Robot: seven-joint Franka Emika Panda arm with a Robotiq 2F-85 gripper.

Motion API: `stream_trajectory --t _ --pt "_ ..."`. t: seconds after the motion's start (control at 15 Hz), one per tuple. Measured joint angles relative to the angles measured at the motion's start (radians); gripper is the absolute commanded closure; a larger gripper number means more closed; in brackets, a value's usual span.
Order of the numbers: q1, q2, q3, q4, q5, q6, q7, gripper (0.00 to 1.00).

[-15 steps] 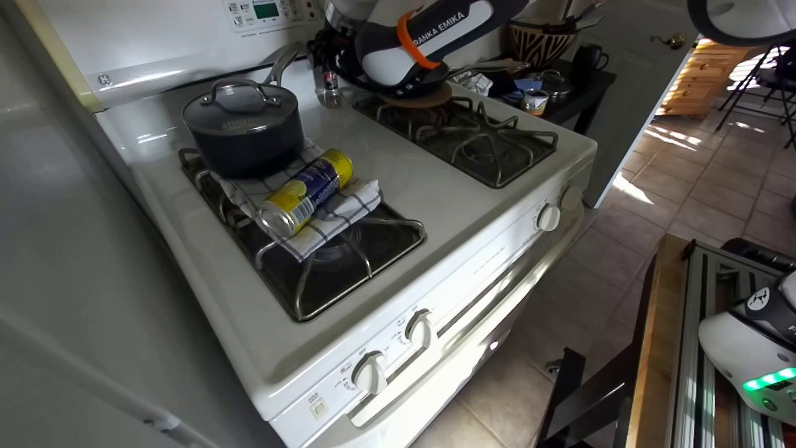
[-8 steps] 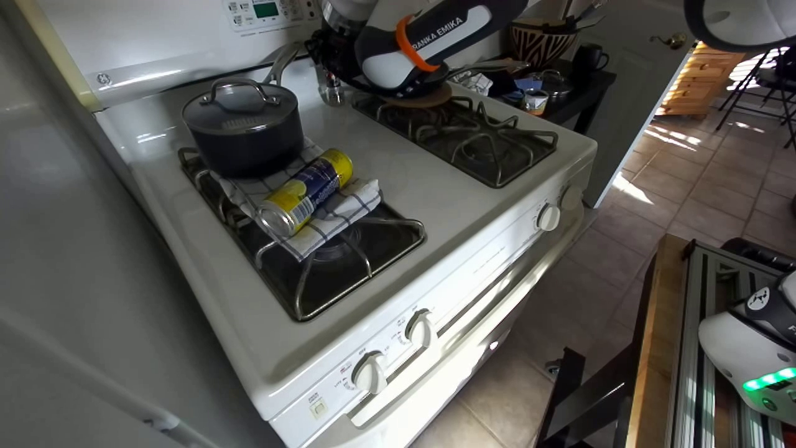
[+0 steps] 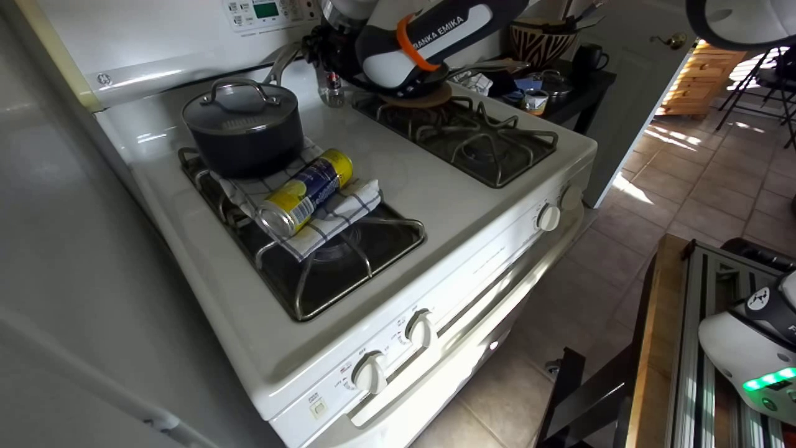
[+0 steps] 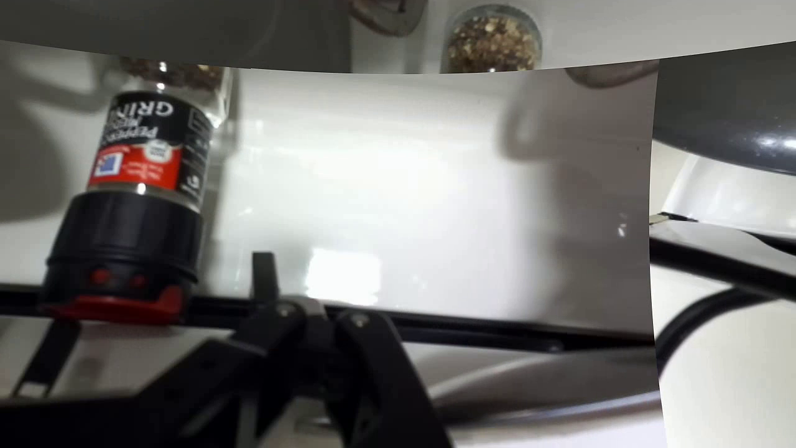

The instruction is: Shift the spice bottle to the bottom-left corner of the stove

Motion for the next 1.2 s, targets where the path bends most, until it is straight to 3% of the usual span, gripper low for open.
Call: stream_trajectory --t 0.33,0.47,0.53,0.93,1.2 --pt "-0.014 0.021 0.004 0.001 0.008 0.047 0.0 0.0" --pt "-0.028 0.03 0.012 0.001 0.018 0.072 0.0 0.26" --pt "-0.038 0.034 0.018 0.001 0.026 0.09 -0.002 0.3" --pt "-0.085 0.046 0.069 0.002 0.107 0.156 -0.058 0.8" --pt "-0.109 0.028 0.121 -0.01 0.158 0.155 -0.139 0.82"
